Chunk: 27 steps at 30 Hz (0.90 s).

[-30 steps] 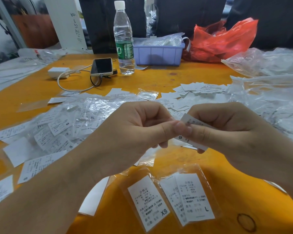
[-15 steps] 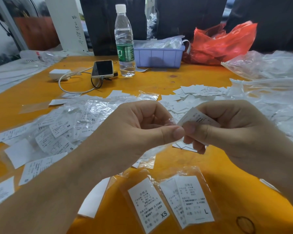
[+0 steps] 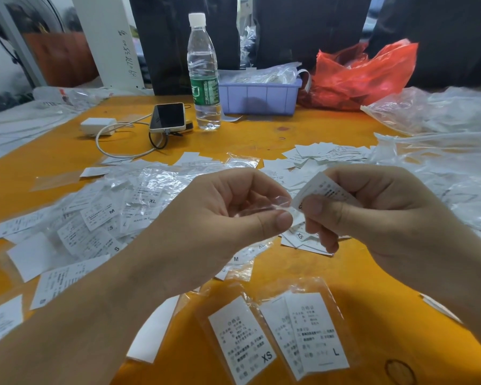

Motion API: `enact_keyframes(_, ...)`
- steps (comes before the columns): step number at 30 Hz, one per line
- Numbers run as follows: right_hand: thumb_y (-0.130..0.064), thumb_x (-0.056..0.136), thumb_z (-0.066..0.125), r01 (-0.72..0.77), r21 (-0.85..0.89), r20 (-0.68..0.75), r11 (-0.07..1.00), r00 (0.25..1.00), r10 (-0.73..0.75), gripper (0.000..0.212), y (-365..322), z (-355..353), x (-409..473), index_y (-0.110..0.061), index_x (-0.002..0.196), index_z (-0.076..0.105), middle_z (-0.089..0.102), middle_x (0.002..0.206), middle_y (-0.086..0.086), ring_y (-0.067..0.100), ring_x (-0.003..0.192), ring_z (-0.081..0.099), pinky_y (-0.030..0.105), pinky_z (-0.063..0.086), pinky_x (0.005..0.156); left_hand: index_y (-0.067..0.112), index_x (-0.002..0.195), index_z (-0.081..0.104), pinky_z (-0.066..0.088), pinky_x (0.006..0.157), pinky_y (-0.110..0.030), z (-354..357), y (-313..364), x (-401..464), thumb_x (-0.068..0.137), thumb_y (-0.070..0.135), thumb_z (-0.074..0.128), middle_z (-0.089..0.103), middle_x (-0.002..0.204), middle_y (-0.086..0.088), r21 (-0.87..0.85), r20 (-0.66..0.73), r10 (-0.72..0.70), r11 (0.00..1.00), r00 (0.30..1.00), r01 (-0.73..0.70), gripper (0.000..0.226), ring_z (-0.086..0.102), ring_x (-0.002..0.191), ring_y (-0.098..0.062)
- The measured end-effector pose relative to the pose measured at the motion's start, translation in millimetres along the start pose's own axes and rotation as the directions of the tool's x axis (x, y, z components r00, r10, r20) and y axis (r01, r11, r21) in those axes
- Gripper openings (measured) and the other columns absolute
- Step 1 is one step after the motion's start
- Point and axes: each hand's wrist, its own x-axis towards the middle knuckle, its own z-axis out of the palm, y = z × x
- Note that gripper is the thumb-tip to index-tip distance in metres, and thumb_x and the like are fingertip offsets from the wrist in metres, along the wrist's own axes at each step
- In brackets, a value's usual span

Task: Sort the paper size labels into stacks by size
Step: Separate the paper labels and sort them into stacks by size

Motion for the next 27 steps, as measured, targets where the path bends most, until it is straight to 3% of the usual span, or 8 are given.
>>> enact_keyframes(10,-0.017,0.078,0.066,-0.034,0.005,-0.03,0.999,0.999,0.034,0.011,-1.6,0.2,-1.9,-0.014,0.083,0.075,0.07,0.078,0.007,0.021,0.071,0.068,0.031,0.057,0.06,0.039,0.092,0.072,0.057,0.073,-0.023,-1.9,-2.0,-1.1,0.064,0.04,0.077,0.07,0.08,0.008,0.074,-0.008,-0.012,0.997,1.0,0.013,0.028,0.068,0.078,-0.008)
enact_keyframes(15,-0.012,0.076,0.067,0.006,-0.013,-0.073,1.0,0.997,-0.007,0.01,-4.0,2.7,-2.1,-0.015,0.081,0.075,0.072,0.076,0.006,0.02,0.063,0.067,0.027,0.055,0.058,0.04,0.093,0.071,0.058,0.076,-0.029,-1.8,-2.1,-1.5,0.069,0.032,0.076,0.072,0.083,0.009,0.091,-0.014,-0.02,0.996,1.0,0.021,0.026,0.069,0.083,-0.008)
enact_keyframes(20,-0.022,0.077,0.07,0.069,-0.292,-0.167,0.954,0.978,-0.122,0.005,-5.1,8.6,-7.3,-0.024,0.079,0.074,0.069,0.07,0.002,0.025,0.063,0.062,0.049,0.051,0.057,0.031,0.089,0.073,0.055,0.072,-0.018,-0.9,-3.1,-0.5,0.069,0.031,0.077,0.073,0.084,0.009,0.048,-0.015,-0.025,0.999,1.0,0.025,0.021,0.07,0.085,-0.006)
enact_keyframes(25,-0.024,0.075,0.071,0.079,-0.373,-0.209,0.924,0.964,-0.166,0.004,-10.6,11.8,-8.2,-0.027,0.074,0.073,0.069,0.071,-0.008,0.02,0.066,0.064,0.037,0.05,0.057,0.03,0.086,0.073,0.054,0.072,-0.025,-0.3,-4.3,0.6,0.07,0.035,0.075,0.074,0.083,0.009,0.041,-0.02,-0.036,0.998,0.999,0.037,0.017,0.071,0.083,-0.006)
enact_keyframes(27,-0.026,0.075,0.071,0.075,-0.389,-0.187,0.918,0.969,-0.159,0.004,-11.4,12.1,-7.1,-0.028,0.073,0.073,0.069,0.069,-0.008,0.019,0.066,0.064,0.032,0.049,0.054,0.028,0.086,0.074,0.053,0.07,-0.022,0.6,-4.6,1.8,0.072,0.032,0.074,0.074,0.081,0.009,0.018,-0.016,-0.031,0.999,0.999,0.031,0.015,0.07,0.08,-0.004)
